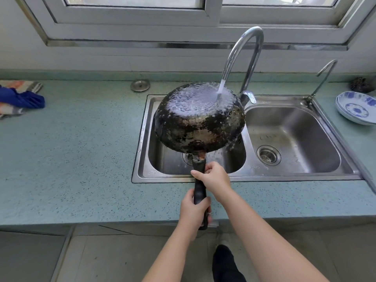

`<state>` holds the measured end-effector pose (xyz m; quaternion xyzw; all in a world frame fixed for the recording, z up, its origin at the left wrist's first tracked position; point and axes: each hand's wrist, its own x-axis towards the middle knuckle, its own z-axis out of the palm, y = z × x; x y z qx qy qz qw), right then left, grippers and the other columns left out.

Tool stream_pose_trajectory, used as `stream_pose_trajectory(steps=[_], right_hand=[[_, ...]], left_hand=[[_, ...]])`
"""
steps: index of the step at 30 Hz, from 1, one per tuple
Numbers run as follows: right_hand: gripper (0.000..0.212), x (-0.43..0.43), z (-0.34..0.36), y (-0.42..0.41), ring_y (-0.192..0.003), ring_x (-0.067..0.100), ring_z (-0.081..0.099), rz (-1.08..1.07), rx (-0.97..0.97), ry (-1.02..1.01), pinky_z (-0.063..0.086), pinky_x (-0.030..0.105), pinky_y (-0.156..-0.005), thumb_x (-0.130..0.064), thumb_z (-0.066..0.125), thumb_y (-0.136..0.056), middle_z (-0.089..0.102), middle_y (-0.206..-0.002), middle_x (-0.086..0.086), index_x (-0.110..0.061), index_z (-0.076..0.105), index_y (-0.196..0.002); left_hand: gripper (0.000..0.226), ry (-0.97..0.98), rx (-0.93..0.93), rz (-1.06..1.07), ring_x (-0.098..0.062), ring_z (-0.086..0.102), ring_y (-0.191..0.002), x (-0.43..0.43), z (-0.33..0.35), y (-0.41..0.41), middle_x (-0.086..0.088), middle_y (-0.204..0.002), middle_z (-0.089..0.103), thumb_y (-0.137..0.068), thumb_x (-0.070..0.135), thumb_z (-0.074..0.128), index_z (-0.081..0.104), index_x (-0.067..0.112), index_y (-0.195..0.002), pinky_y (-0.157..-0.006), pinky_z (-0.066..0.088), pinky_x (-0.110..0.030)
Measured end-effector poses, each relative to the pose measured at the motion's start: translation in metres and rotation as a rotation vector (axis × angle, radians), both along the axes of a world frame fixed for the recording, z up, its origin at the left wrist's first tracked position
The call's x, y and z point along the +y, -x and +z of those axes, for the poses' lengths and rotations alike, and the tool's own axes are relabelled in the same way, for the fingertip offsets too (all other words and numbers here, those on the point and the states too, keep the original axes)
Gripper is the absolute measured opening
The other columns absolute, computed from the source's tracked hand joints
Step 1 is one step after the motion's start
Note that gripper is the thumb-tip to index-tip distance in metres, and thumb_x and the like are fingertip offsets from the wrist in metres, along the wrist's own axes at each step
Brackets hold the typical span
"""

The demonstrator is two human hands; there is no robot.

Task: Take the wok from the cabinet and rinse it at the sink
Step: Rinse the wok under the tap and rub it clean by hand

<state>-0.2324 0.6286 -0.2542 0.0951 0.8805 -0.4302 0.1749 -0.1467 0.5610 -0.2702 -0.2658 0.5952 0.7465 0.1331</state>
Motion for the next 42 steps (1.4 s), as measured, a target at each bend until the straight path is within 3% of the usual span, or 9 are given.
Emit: stream_pose_trajectory(steps=[6,9,18,26,28,30,33,35,42], right_hand=[[0.038,0.004,-0.007,0.000,-0.085,0.021,0.061,-0.029,-0.031,0.115,0.053,0.045,-0.084,-0.041,0.074,-0.072,0.057,-0.079,-0.005,-0.016,0.052,-0.090],[0.035,0.006,-0.010,0.000,-0.088,0.025,0.065,-0.046,-0.049,0.173,0.053,0.051,-0.082,-0.042,0.074,-0.069,0.063,-0.085,0.002,-0.019,0.051,-0.083],[0.030,0.010,-0.009,-0.001,-0.088,0.027,0.065,-0.085,-0.065,0.280,0.054,0.051,-0.083,-0.036,0.074,-0.071,0.061,-0.081,0.001,-0.023,0.048,-0.075],[0.020,0.009,-0.006,-0.002,-0.085,0.023,0.061,-0.121,-0.105,0.394,0.056,0.042,-0.078,-0.023,0.068,-0.082,0.060,-0.088,0.009,-0.019,0.050,-0.077],[0.018,0.009,-0.006,-0.003,-0.085,0.024,0.061,-0.135,-0.115,0.420,0.056,0.039,-0.074,-0.021,0.067,-0.083,0.061,-0.091,0.011,-0.019,0.050,-0.078],[0.015,0.009,-0.005,-0.003,-0.087,0.024,0.061,-0.143,-0.132,0.447,0.055,0.038,-0.074,-0.019,0.065,-0.085,0.061,-0.089,0.008,-0.019,0.051,-0.080],[0.010,0.008,-0.003,-0.004,-0.087,0.024,0.061,-0.129,-0.149,0.450,0.055,0.034,-0.069,-0.018,0.061,-0.088,0.060,-0.082,0.003,-0.012,0.053,-0.090],[0.013,0.006,-0.001,-0.004,-0.087,0.024,0.060,-0.128,-0.162,0.473,0.053,0.027,-0.061,-0.017,0.059,-0.090,0.059,-0.083,0.003,-0.009,0.052,-0.097],[0.009,-0.006,0.003,-0.012,-0.072,0.012,0.058,-0.090,-0.223,0.549,0.050,0.015,-0.049,-0.013,0.052,-0.094,0.057,-0.082,0.004,-0.007,0.049,-0.099]], left_hand=[[0.013,0.079,0.025,-0.003,-0.018,0.046,-0.041,0.002,0.000,-0.001,-0.010,-0.058,0.050,-0.085,0.002,0.056,0.053,0.010,-0.094,-0.038,0.040,-0.022],[0.014,0.126,0.036,-0.013,-0.017,0.047,-0.042,0.002,0.000,-0.001,-0.009,-0.059,0.051,-0.085,0.003,0.057,0.054,0.016,-0.090,-0.039,0.041,-0.023],[0.018,0.242,0.049,-0.033,-0.019,0.049,-0.045,0.006,0.003,0.000,-0.010,-0.064,0.053,-0.085,0.005,0.057,0.052,0.022,-0.082,-0.039,0.043,-0.024],[0.016,0.367,0.052,-0.094,-0.021,0.053,-0.051,0.003,0.008,0.001,-0.007,-0.070,0.054,-0.085,0.010,0.054,0.051,0.025,-0.082,-0.034,0.039,-0.017],[0.009,0.283,0.013,-0.093,-0.020,0.050,-0.046,0.001,0.008,0.001,-0.007,-0.065,0.053,-0.087,0.010,0.053,0.052,0.020,-0.087,-0.035,0.039,-0.021],[0.006,0.079,-0.060,-0.078,-0.017,0.047,-0.040,-0.001,0.007,0.000,-0.006,-0.059,0.051,-0.090,0.011,0.052,0.053,0.014,-0.095,-0.037,0.036,-0.022],[0.016,-0.102,-0.113,-0.089,-0.012,0.042,-0.038,-0.006,0.006,-0.002,-0.001,-0.055,0.049,-0.091,0.010,0.049,0.054,0.013,-0.107,-0.039,0.032,-0.021],[0.019,-0.033,-0.093,-0.092,-0.012,0.040,-0.038,-0.008,0.008,-0.002,-0.001,-0.055,0.048,-0.090,0.008,0.048,0.054,0.011,-0.108,-0.038,0.031,-0.021],[0.018,0.118,-0.059,-0.047,-0.011,0.039,-0.035,-0.019,0.010,-0.010,-0.002,-0.053,0.047,-0.087,0.003,0.047,0.054,0.019,-0.083,-0.035,0.029,-0.018]])
